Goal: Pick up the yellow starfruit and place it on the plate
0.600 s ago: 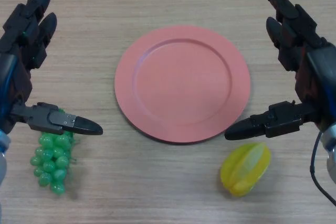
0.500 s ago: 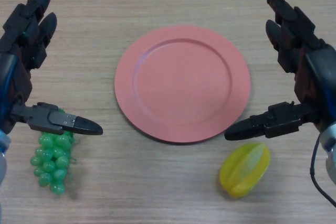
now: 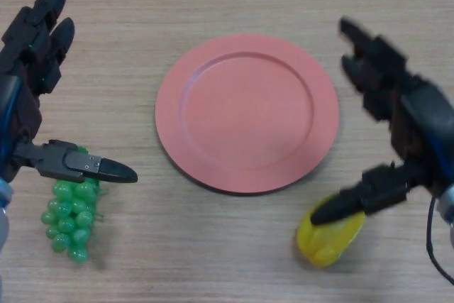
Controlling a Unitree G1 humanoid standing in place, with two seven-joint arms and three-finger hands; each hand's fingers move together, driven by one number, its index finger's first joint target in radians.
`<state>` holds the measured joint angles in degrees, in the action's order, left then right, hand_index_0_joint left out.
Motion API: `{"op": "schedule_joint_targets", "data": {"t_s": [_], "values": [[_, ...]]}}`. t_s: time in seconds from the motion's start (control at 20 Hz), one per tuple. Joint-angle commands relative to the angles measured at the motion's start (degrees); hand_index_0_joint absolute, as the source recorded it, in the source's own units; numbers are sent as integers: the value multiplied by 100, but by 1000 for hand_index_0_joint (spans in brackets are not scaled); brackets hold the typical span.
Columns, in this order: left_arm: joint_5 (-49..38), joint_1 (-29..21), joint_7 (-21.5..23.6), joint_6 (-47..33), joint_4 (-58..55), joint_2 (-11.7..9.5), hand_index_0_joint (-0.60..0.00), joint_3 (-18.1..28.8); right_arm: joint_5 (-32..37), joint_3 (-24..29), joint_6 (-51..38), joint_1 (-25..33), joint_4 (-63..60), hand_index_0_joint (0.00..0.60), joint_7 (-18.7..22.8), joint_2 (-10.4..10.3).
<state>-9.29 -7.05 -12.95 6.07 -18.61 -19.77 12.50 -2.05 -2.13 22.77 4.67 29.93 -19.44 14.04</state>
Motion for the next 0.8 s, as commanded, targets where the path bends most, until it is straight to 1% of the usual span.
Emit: {"op": "schedule_joint_targets", "data": {"t_s": [0.05,0.1,0.15,0.2,0.25,0.3,0.35,0.4,0.45,0.5,0.65,0.7,0.75,0.8], "values": [[261,-206,280,-911,-245,-155,0,255,135,478,-1084,20,253,0,-243,157],[256,-228,290,-901,-266,-134,0,225,270,550,-1052,-72,231,0,-526,189],[261,-233,295,-898,-269,-128,0,214,288,558,-1090,-115,191,0,-609,196],[282,-247,293,-895,-265,-124,0,195,326,549,-1350,-186,-7,0,-782,193],[282,-261,293,-891,-257,-125,0,190,390,560,-1360,-200,-37,0,-841,187],[297,-244,288,-878,-253,-113,0,175,267,503,-1692,-208,-262,0,-978,206],[287,-237,281,-868,-253,-108,0,179,226,479,-1878,-225,-377,0,-1008,194],[276,-236,273,-828,-237,-97,0,149,-4,412,-2309,-192,-752,0,-1172,222],[294,-224,263,-830,-235,-93,0,140,-132,372,-2577,-178,-931,0,-1212,222],[319,-217,248,-796,-247,-91,0,146,-431,362,-3210,-148,-1423,0,-1276,244],[301,-226,261,-724,-299,-74,0,120,-623,354,-3596,20,-1939,0,-1295,269],[302,-224,238,-763,-284,-73,0,122,-774,378,-3861,42,-2237,0,-1390,317],[301,-227,231,-773,-271,-77,0,132,-818,400,-3887,46,-2323,0,-1387,324],[337,-197,203,-810,-237,-82,0,139,-946,409,-4074,111,-2603,0,-1301,342]]}}
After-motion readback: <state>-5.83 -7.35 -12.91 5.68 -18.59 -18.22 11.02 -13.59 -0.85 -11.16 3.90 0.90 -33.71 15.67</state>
